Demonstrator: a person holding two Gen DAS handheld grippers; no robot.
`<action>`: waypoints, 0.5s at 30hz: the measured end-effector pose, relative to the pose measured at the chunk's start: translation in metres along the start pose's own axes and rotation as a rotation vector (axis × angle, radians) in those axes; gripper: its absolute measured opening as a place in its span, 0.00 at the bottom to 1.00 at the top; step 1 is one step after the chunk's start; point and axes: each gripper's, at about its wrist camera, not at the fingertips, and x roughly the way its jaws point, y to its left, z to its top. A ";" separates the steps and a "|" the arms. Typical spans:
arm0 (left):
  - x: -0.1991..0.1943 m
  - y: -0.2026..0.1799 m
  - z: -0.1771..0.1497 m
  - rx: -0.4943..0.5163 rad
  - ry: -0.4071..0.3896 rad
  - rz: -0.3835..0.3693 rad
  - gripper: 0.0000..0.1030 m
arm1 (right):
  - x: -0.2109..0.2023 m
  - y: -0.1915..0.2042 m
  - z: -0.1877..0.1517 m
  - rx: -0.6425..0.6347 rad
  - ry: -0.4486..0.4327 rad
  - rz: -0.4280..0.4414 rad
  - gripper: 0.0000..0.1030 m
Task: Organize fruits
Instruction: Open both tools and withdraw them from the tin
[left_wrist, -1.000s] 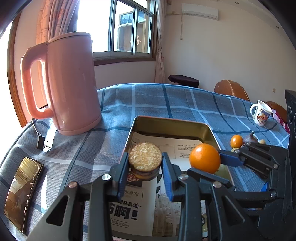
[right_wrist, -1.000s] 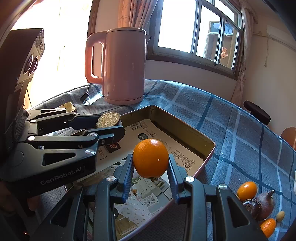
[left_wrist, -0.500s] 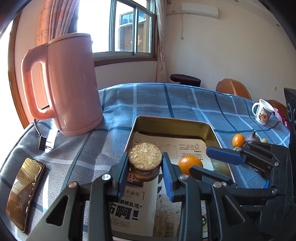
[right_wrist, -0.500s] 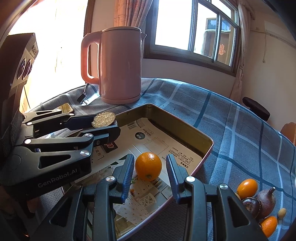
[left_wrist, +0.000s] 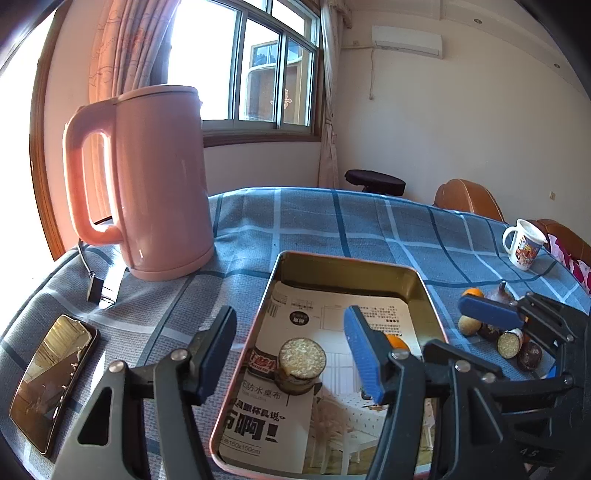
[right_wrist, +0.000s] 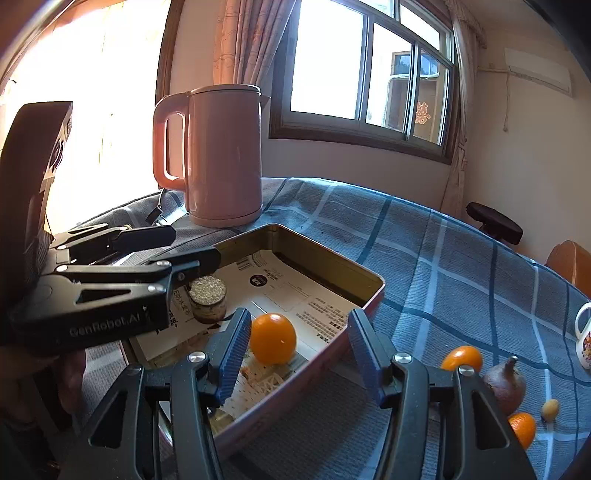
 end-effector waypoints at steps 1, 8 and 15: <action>-0.002 0.000 0.000 -0.002 -0.009 0.006 0.61 | -0.007 -0.005 -0.004 -0.007 -0.006 -0.020 0.55; -0.008 -0.010 0.000 -0.008 -0.028 -0.007 0.65 | -0.065 -0.069 -0.031 0.104 -0.029 -0.150 0.66; -0.021 -0.049 0.002 0.061 -0.046 -0.063 0.71 | -0.096 -0.116 -0.064 0.196 0.038 -0.246 0.66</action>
